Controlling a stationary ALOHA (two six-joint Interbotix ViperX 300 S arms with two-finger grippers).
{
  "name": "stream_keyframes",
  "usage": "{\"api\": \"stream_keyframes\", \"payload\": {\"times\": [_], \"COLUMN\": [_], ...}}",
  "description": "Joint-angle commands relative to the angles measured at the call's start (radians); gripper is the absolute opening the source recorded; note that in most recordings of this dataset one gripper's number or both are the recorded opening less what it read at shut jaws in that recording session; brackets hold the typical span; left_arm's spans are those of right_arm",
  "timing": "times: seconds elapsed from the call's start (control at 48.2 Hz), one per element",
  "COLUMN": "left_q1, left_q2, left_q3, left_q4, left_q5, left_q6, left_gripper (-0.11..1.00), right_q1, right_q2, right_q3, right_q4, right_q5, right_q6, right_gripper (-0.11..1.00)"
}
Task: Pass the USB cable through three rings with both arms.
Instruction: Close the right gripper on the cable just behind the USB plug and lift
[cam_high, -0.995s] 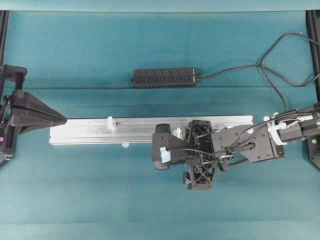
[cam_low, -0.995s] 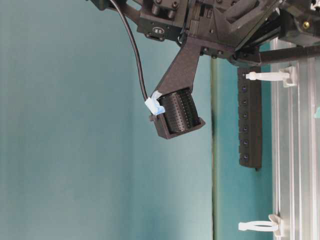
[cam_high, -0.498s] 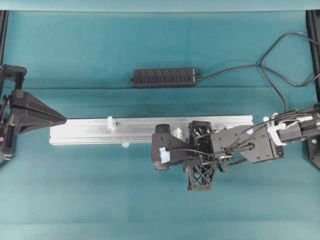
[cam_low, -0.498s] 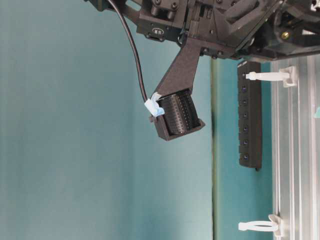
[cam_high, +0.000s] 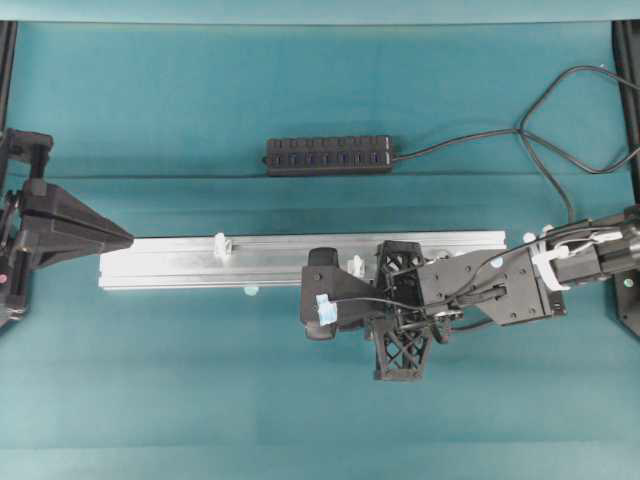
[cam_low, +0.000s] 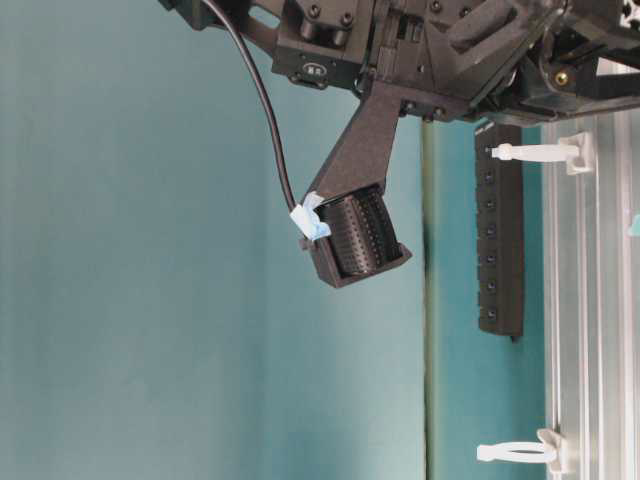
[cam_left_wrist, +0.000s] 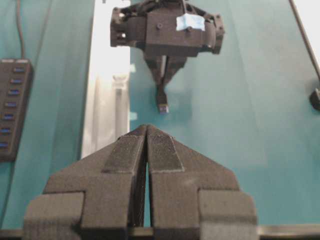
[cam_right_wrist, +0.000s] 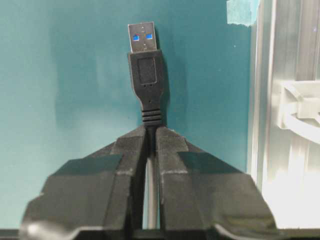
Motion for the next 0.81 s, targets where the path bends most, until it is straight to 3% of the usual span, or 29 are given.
{"api": "stream_keyframes", "payload": {"times": [0.0, 0.332, 0.498, 0.788], "left_q1": [0.003, 0.005, 0.005, 0.005], "left_q2": [0.006, 0.006, 0.002, 0.000], "left_q3": [-0.012, -0.012, -0.012, -0.012], "left_q4": [0.003, 0.003, 0.003, 0.003], "left_q5": [-0.009, -0.009, -0.009, -0.009], "left_q6": [-0.002, -0.002, -0.002, -0.002], "left_gripper": [0.02, 0.02, 0.02, 0.02], "right_q1": [-0.011, -0.008, 0.005, 0.009], "right_q2": [-0.003, -0.003, -0.025, -0.072], "right_q3": [-0.006, -0.011, -0.044, -0.156], "right_q4": [-0.003, -0.003, -0.005, -0.005], "right_q5": [-0.003, 0.005, 0.080, 0.273], "right_q6": [-0.009, -0.009, -0.015, -0.160], "right_gripper": [-0.08, -0.08, -0.08, -0.08]}}
